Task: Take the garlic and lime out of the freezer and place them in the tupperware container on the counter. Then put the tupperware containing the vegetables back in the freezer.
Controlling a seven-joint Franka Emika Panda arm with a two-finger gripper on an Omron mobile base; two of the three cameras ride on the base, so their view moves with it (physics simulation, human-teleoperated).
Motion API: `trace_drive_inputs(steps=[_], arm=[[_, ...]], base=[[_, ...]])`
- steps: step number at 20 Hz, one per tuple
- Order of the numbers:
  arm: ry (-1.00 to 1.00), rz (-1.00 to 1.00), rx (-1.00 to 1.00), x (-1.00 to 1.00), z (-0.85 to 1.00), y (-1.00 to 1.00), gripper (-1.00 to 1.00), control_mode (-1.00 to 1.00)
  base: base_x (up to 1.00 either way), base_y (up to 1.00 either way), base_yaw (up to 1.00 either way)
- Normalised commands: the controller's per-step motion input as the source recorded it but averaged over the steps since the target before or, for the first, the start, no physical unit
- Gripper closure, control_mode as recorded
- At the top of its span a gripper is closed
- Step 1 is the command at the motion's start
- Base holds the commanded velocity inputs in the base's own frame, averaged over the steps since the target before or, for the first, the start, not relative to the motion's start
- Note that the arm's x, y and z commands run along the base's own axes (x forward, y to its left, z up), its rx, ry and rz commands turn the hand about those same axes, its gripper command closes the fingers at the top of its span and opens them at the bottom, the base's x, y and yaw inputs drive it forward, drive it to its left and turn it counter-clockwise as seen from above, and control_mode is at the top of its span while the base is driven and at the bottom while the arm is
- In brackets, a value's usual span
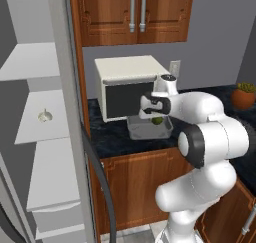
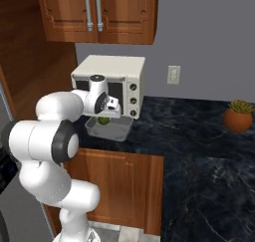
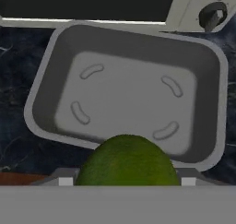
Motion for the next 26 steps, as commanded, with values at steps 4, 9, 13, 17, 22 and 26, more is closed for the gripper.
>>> trace_drive_inputs(steps=[4,9,13,17,22,26], arm=[[0.05,0.0,0.0,0.38,-0.32,0.0,1.0,-1.0],[0.02,0.0,0.0,0.33,-0.31,0.0,1.0,-1.0],[0.01,0.0,0.0,0.34,-0.36,0.0,1.0,-1.0],[0.01,0.0,0.0,0.36,-0.32,0.0,1.0,-1.0],[0.03,0.0,0.0,0.24,-0.18,0.0,1.0,-1.0],[0.0,0.0,0.0,0.04,-0.01,0.0,1.0,-1.0]], base=[[0.0,0.0,0.0],[0.0,0.0,0.0],[0.0,0.0,0.0],[0.0,0.0,0.0],[0.0,0.0,0.0],[0.0,0.0,0.0]])
